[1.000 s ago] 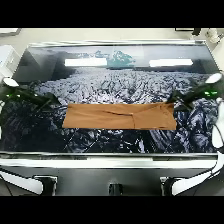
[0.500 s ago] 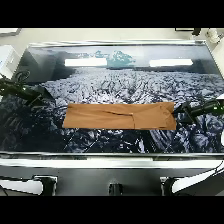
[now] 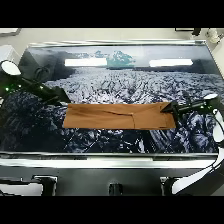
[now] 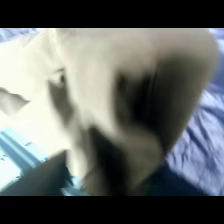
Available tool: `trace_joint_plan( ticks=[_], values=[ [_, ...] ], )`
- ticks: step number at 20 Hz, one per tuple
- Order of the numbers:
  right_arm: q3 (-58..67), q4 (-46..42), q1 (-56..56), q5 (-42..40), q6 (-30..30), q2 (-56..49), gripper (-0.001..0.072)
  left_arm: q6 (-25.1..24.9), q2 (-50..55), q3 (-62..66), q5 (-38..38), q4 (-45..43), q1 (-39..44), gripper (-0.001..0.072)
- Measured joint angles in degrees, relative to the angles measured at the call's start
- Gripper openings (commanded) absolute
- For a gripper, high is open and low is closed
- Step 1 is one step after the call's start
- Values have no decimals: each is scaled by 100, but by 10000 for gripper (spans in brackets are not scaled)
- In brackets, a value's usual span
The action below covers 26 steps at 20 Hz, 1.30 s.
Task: Fold the clothes and pants, and hang the long-sleeved shirts on hangers.
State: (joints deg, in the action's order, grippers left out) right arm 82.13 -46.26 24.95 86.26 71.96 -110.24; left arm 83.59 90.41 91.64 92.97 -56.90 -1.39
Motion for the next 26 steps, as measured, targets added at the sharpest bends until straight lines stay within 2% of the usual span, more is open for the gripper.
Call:
trace_joint_plan(
  ticks=[1,2,3,5,6,10,15,20,26],
  values=[
    [-2,-66,-101,-57,-28,0,108,0,0,0,-37,-2,131,655],
    [-2,-39,-197,-61,-28,9,35,2,0,0,-146,-2,258,646],
    [-2,-15,-313,-28,-15,63,36,2,9,0,-302,-2,407,553],
    [-2,24,-522,-17,127,264,35,4,57,0,-793,-4,756,122],
    [-2,26,-625,-39,251,431,35,4,98,0,-1086,-4,953,39],
    [-2,57,-1023,-66,798,1311,34,31,516,0,-2498,7,1952,23],
    [-2,55,-1508,-52,1473,2636,35,728,1440,0,-3418,284,2944,23],
    [-2,52,-1939,11,1980,3624,35,1390,2149,0,-4315,1425,3827,23],
    [-2,50,-2074,-17,2262,4183,34,1685,2446,2,-5746,3346,4817,21]
  ],
)
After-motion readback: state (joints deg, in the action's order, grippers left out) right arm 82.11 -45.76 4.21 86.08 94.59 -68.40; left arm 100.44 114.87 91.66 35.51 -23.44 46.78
